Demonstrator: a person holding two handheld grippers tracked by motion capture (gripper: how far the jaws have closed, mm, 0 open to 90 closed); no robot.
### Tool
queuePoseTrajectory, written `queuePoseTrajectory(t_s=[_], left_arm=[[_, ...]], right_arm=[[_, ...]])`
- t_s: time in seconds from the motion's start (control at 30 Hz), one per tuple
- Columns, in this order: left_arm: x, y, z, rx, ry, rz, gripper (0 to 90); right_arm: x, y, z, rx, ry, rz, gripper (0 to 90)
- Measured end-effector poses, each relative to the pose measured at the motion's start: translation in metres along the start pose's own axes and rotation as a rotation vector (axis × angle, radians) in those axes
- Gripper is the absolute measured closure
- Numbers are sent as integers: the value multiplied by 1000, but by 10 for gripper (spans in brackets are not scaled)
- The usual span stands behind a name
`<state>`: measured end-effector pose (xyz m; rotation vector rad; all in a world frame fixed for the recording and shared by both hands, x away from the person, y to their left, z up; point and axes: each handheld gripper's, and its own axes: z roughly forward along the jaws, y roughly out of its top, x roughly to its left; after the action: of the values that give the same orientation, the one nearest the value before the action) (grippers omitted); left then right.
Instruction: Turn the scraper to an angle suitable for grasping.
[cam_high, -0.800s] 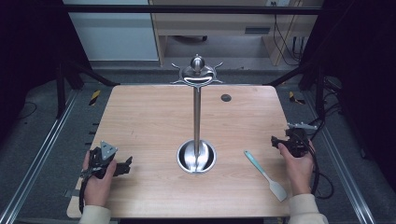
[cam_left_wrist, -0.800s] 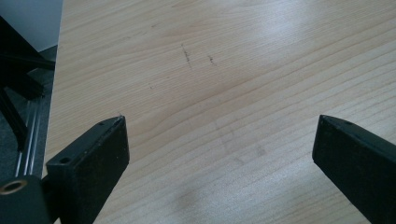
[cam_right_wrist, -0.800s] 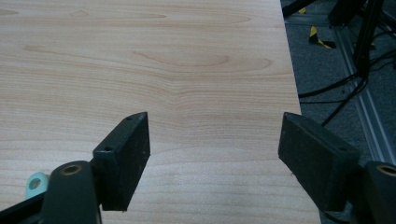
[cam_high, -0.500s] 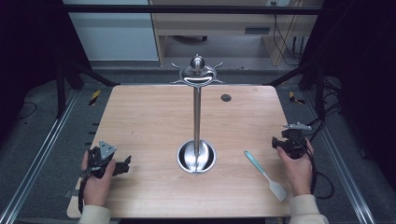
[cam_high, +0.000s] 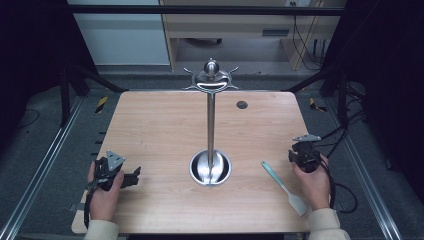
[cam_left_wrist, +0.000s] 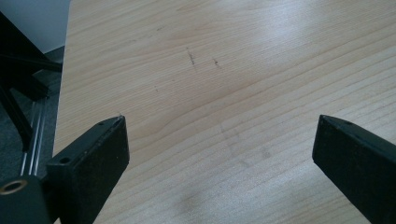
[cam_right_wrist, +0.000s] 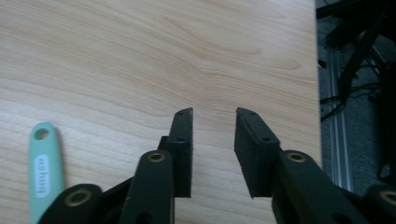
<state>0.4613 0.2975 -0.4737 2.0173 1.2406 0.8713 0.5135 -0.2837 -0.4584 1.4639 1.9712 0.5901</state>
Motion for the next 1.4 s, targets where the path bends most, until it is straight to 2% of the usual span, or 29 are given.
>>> queuePoseTrajectory(t_s=[0.03,0.13,0.17,0.2,0.4,0.5,0.63,0.8,0.97,1.0,1.07,1.4], left_arm=[[0,0,0,1,0,1,37],[0,0,0,0,-1,1,37],[0,0,0,-1,0,1,37],[0,0,0,1,-1,3,37],[0,0,1,3,3,3,37],[0,0,1,4,4,6,38],[1,0,0,-1,5,0,38],[1,0,0,0,3,4,38],[-1,1,0,0,0,9,38],[-1,1,0,0,0,9,38],[0,1,0,0,2,5,38],[-1,1,0,-1,1,7,38]], right_arm=[[4,0,1,4,19,-17,746],[9,0,4,20,48,-28,802],[11,0,4,29,60,-15,821],[11,-1,5,32,64,-30,839],[15,0,5,54,110,-33,900],[17,-1,5,58,111,-43,900],[24,-2,9,75,143,-66,900],[33,-1,9,67,161,-76,900],[43,0,12,82,184,-115,900],[43,0,12,82,184,-115,900],[45,0,13,83,214,-111,900],[50,-1,15,100,260,-142,900]])
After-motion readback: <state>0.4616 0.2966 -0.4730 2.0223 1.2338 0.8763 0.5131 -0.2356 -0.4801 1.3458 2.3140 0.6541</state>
